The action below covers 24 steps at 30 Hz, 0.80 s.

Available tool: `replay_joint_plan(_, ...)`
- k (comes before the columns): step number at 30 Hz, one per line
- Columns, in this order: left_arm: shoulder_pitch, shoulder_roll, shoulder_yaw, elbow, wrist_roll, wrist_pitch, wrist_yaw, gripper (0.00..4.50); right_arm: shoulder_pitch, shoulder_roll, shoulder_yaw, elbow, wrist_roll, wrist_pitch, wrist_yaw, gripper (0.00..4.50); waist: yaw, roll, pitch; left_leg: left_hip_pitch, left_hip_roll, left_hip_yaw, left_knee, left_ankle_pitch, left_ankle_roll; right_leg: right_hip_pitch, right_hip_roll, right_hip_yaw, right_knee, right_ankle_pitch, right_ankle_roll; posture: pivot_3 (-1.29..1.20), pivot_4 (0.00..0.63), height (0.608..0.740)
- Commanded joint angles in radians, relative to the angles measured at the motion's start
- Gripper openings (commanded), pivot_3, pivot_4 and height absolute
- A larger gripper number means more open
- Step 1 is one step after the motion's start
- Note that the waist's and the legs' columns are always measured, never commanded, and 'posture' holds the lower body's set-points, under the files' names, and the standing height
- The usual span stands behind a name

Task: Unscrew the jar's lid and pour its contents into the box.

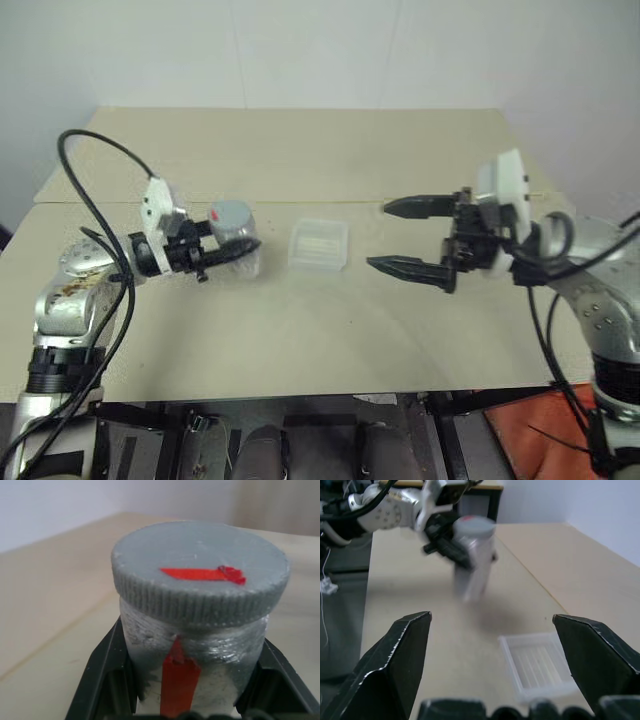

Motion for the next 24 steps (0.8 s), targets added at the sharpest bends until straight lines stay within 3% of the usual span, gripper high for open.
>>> replay_joint_plan(1,-0.069,-0.022,-0.026,0.010,-0.016,-0.038,-0.068,1.96,-0.061,0.047,0.035,-0.011,0.007,0.032,-0.052,4.50,0.003,0.000,0.000,0.000,0.000,0.000,0.000,0.000,0.000,0.000,0.000,-0.001,0.000,0.000,0.000,0.00,0.150,0.740)
replay_joint_plan(9,-0.135,-0.087,-0.073,0.071,-0.002,-0.087,-0.137,1.96,-0.234,0.272,0.157,0.051,-0.009,0.152,-0.219,4.50,-0.013,0.000,0.000,-0.005,0.000,-0.001,0.000,0.003,-0.004,-0.004,0.000,-0.001,0.003,0.000,0.000,0.00,0.150,0.740)
replay_joint_plan(24,-0.189,-0.117,-0.104,0.137,0.025,-0.092,-0.184,1.96,-0.298,0.375,0.269,0.116,-0.152,0.153,-0.264,4.50,-0.021,0.000,0.000,-0.010,0.000,-0.001,0.000,0.003,-0.005,-0.008,0.001,-0.001,0.005,0.000,0.000,0.00,0.150,0.740)
